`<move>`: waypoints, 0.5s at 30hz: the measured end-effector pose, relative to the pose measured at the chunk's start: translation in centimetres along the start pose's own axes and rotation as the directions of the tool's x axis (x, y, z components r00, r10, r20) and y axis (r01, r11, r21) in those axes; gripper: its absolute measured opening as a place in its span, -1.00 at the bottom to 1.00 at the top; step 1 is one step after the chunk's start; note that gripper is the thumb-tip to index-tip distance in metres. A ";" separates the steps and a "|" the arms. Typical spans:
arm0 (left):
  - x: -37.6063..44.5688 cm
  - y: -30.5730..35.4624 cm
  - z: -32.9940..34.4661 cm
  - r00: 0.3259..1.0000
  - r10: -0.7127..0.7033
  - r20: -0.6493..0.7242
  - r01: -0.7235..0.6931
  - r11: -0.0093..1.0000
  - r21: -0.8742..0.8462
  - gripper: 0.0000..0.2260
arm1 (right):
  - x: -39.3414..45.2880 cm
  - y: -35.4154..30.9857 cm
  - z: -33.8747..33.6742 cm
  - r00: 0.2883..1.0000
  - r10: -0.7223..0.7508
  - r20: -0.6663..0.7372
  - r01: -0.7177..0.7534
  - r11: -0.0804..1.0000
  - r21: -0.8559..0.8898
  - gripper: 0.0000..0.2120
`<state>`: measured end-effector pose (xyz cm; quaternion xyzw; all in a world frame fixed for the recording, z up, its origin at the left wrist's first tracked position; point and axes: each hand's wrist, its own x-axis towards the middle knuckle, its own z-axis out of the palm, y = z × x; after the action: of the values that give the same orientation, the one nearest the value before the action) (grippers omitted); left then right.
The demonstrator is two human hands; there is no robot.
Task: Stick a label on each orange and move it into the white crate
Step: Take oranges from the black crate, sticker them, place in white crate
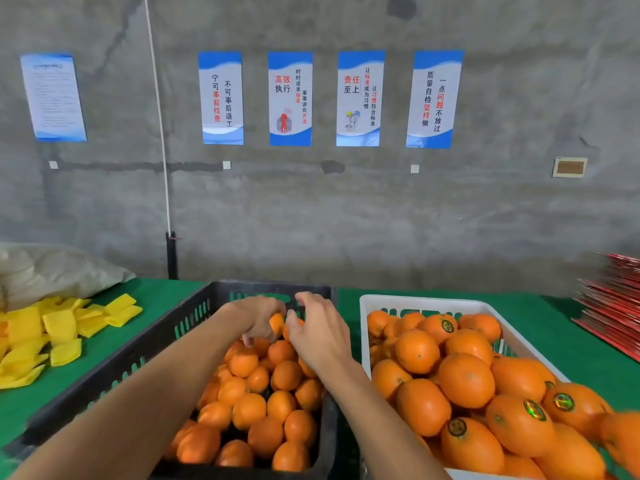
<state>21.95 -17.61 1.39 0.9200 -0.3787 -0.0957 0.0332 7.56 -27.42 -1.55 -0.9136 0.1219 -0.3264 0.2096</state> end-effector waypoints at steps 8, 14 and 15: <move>-17.2 5.8 1.8 0.647 0.233 -0.726 -0.504 0.845 -0.178 -0.35 | -10.5 -3.1 -6.7 0.986 -0.012 -0.167 0.085 0.894 0.441 -0.50; -25.7 11.1 7.9 0.476 0.178 -0.861 -0.659 0.721 -0.215 -0.37 | -20.0 -4.1 -9.6 0.953 -0.035 -0.302 0.220 0.764 0.607 -0.49; -26.5 11.6 9.1 0.477 0.169 -0.862 -0.664 0.713 -0.227 -0.37 | -21.3 -3.6 -9.6 0.952 -0.040 -0.302 0.224 0.765 0.604 -0.50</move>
<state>-6.31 -7.06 -1.99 0.6837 -0.5020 0.2321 0.4761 -14.47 -19.45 -4.79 -0.7427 -0.0323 -0.4842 0.4614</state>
